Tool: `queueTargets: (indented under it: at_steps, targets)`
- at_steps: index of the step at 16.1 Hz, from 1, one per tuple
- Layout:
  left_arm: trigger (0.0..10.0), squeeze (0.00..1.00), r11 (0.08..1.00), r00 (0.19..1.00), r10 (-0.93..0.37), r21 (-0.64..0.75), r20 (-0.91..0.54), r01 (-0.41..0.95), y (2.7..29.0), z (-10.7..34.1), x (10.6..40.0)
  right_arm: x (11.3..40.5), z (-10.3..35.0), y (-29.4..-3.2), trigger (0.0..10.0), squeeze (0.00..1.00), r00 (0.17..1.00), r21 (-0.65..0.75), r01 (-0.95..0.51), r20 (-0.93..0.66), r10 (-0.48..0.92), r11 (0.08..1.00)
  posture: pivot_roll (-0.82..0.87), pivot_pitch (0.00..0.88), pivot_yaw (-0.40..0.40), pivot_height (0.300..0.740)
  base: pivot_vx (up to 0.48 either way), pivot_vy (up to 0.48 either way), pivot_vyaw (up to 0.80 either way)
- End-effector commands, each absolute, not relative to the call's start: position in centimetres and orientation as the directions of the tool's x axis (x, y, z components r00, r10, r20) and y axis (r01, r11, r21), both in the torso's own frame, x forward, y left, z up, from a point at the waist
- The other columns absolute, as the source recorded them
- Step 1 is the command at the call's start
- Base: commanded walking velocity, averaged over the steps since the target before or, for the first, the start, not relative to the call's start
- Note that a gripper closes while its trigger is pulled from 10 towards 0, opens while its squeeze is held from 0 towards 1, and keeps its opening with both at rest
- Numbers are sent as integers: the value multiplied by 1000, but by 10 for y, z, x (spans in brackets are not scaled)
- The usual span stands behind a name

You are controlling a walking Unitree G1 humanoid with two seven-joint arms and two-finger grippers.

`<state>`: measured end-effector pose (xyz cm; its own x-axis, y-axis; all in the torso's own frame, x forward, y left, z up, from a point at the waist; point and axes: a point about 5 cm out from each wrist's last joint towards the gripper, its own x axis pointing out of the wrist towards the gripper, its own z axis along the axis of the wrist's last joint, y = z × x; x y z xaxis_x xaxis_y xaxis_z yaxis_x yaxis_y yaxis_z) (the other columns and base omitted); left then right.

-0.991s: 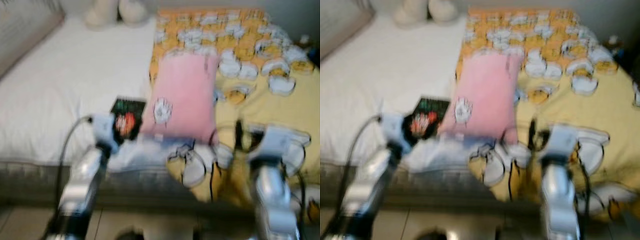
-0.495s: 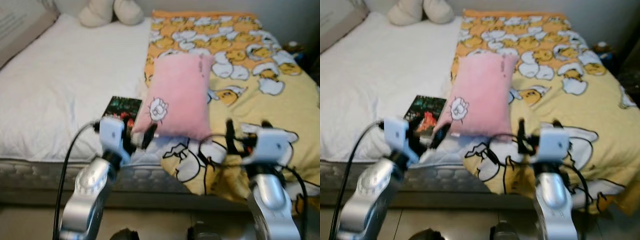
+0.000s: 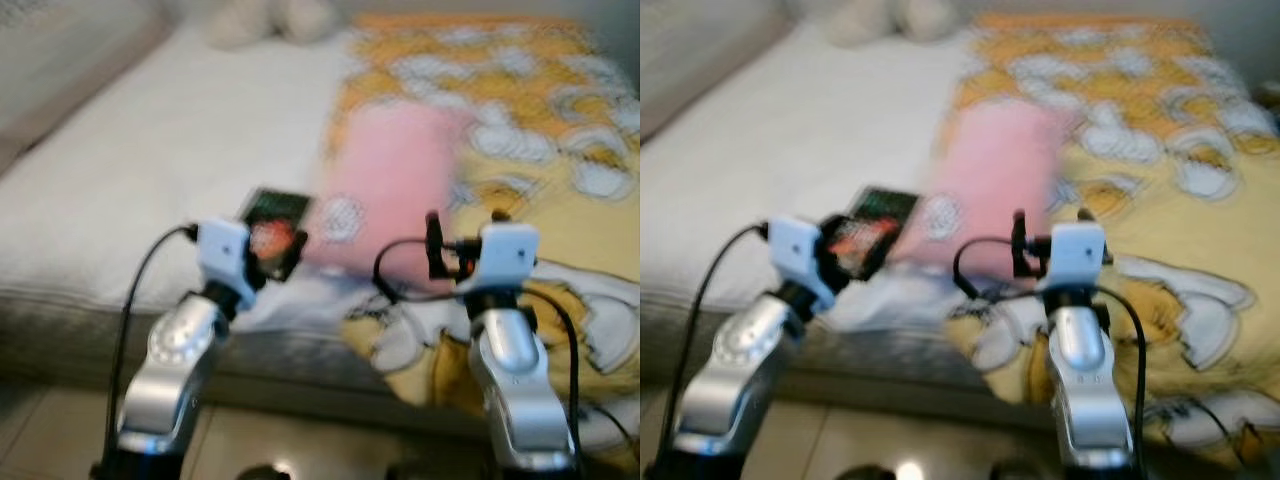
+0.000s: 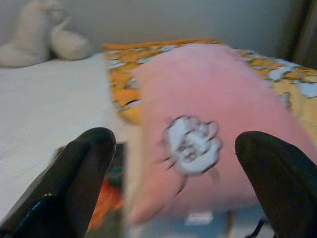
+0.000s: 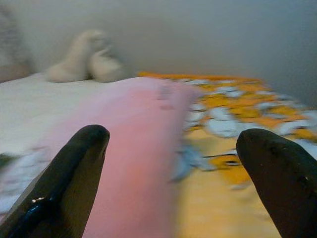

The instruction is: Clean up the room

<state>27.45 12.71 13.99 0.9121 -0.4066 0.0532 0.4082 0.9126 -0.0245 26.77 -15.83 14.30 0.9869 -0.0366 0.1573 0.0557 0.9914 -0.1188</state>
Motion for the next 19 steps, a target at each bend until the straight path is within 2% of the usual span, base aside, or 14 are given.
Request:
queueTargets:
  at_steps: [1, 3, 9, 14, 19]
  targets:
    - [10000, 0, 910, 910, -412, -24, 41, 413, 123, 138, 275, 267, 137, -165, 10000, 0, 989, -134, 76, 137, -58, 988, -175, 0, 73, 703, 0, 0, -775]
    - [10000, 0, 912, 912, -409, -23, 35, 409, 125, 137, 275, 266, 132, -166, 10000, 0, 992, -130, 77, 112, -62, 989, -171, 0, 70, 703, 0, 0, -656]
    - [10000, 0, 932, 930, -362, -7, 62, 364, 129, 141, 278, 270, 130, -160, 10000, 0, 993, -134, 38, 112, -23, 990, -165, 0, 67, 703, 0, 0, 0]
    - [10000, 0, 927, 921, -375, 27, 104, 374, 119, 155, 284, 276, 136, -161, 10000, 0, 989, -129, 48, 146, -29, 991, -161, 0, 68, 703, 443, 0, 0]
    - [10000, 0, 923, 918, -384, 0, 101, 386, 119, 156, 288, 280, 134, -163, 10000, 0, 989, -128, 55, 146, -36, 990, -164, 0, 79, 703, 443, 56, 0]
